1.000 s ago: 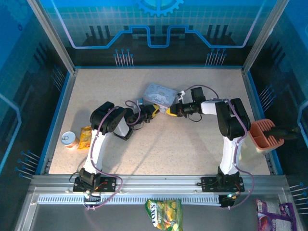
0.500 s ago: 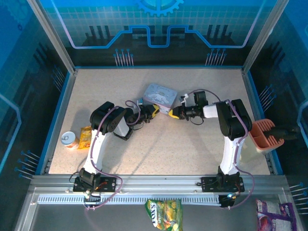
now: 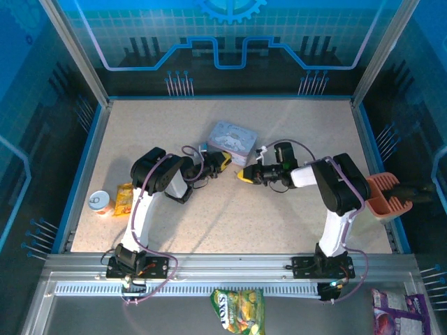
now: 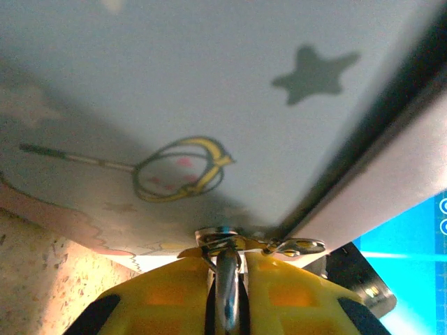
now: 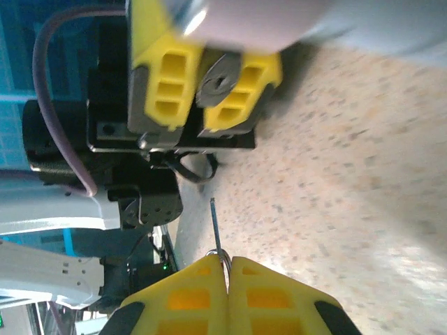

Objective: Unlock the padlock with the key

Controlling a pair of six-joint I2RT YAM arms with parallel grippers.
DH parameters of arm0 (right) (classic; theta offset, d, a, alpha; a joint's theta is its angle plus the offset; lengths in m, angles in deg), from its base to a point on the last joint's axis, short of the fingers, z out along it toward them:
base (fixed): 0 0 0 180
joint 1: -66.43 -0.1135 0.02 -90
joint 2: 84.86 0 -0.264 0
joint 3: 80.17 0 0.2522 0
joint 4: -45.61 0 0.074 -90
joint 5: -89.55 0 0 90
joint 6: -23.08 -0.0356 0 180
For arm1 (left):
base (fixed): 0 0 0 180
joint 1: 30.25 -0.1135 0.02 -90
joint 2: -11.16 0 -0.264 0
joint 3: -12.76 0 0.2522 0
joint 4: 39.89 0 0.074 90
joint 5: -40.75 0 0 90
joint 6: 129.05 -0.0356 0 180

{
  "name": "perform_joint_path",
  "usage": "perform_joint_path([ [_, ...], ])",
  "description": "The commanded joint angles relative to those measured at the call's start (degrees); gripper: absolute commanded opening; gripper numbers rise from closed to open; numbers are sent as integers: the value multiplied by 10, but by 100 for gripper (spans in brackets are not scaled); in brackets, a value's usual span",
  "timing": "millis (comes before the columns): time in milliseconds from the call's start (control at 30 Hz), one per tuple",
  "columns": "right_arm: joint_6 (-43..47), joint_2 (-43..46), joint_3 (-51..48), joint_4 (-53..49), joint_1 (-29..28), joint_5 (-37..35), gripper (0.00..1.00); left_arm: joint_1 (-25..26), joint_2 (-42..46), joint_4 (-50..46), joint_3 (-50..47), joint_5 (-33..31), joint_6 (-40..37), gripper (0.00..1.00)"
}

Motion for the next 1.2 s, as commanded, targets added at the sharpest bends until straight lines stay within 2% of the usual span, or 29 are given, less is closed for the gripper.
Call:
perform_joint_path([
  [0, -21, 7, 0, 15, -12, -11, 0, -5, -65, -125, -33, 12, 13, 0],
  [567, -46, -58, 75, -15, 4, -25, 0, -5, -75, -126, -31, 39, -18, 0],
  [1167, -131, -93, 65, 105, -2, -16, 0, 1, -73, -126, -33, 42, -21, 0],
])
